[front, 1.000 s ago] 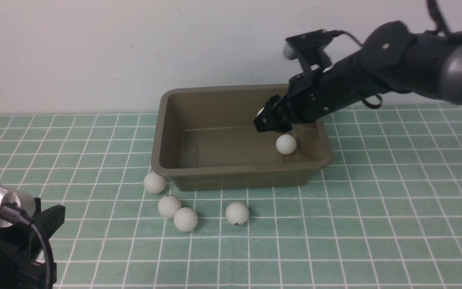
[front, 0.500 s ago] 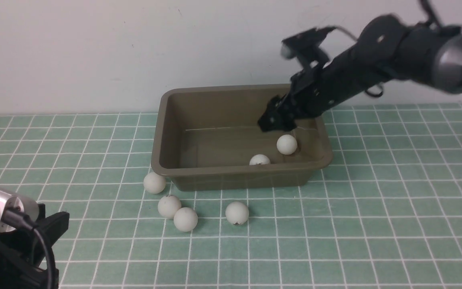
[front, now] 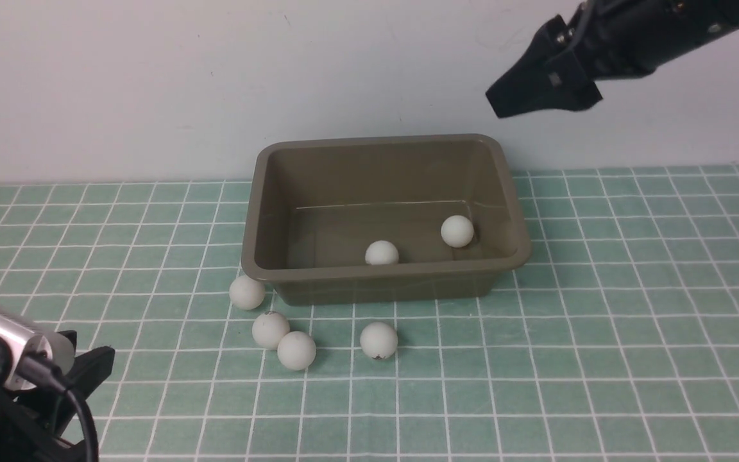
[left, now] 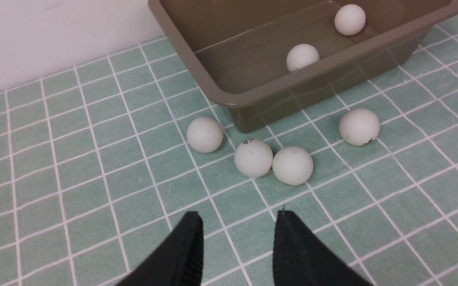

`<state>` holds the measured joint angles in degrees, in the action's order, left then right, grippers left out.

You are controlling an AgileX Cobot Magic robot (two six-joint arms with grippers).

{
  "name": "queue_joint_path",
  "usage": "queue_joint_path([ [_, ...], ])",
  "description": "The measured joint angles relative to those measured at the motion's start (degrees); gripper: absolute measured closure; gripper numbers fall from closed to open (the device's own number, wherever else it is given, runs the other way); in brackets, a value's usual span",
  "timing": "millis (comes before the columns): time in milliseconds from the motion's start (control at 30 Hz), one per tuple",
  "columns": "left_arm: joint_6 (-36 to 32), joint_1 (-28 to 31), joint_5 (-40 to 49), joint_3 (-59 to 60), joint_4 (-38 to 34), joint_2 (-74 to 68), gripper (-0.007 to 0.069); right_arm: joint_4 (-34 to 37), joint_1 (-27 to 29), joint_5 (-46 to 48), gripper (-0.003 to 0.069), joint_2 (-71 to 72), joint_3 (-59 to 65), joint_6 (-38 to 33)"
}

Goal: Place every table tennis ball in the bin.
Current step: Use the left arm to clamp the table tennis ball closest to it

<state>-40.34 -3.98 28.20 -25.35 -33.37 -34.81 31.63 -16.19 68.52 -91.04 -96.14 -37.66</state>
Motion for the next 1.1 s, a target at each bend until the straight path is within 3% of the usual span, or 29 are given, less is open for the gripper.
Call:
queue_joint_path([
  [167,0.9,0.0,-0.1,-1.0,0.1,-0.8,0.0394,-0.4,0.0,3.1,0.0216,0.7,0.7,3.2],
  [333,4.6,0.0,1.2,-10.1,1.3,-10.5,0.0394,1.4,0.0,3.4,0.0232,2.1,1.6,3.3],
  [500,5.0,0.1,8.5,-21.1,9.9,-26.5,0.0394,2.3,0.0,3.4,0.0236,3.2,1.7,3.3],
  [600,5.1,1.8,9.6,-25.7,14.6,-32.9,0.0394,2.6,0.0,3.4,0.0236,4.1,1.7,3.1],
  [733,4.7,7.6,8.4,-28.7,14.4,-37.6,0.0394,3.7,0.0,3.4,0.0236,4.9,1.7,2.5],
  [900,-2.9,11.9,7.5,-29.4,3.0,-42.9,0.0394,4.1,0.0,3.5,0.0236,4.9,1.7,2.4],
  [1100,-28.9,12.0,14.3,-29.4,-19.2,-51.8,0.0394,4.4,0.0,3.5,0.0236,4.9,1.7,2.4],
])
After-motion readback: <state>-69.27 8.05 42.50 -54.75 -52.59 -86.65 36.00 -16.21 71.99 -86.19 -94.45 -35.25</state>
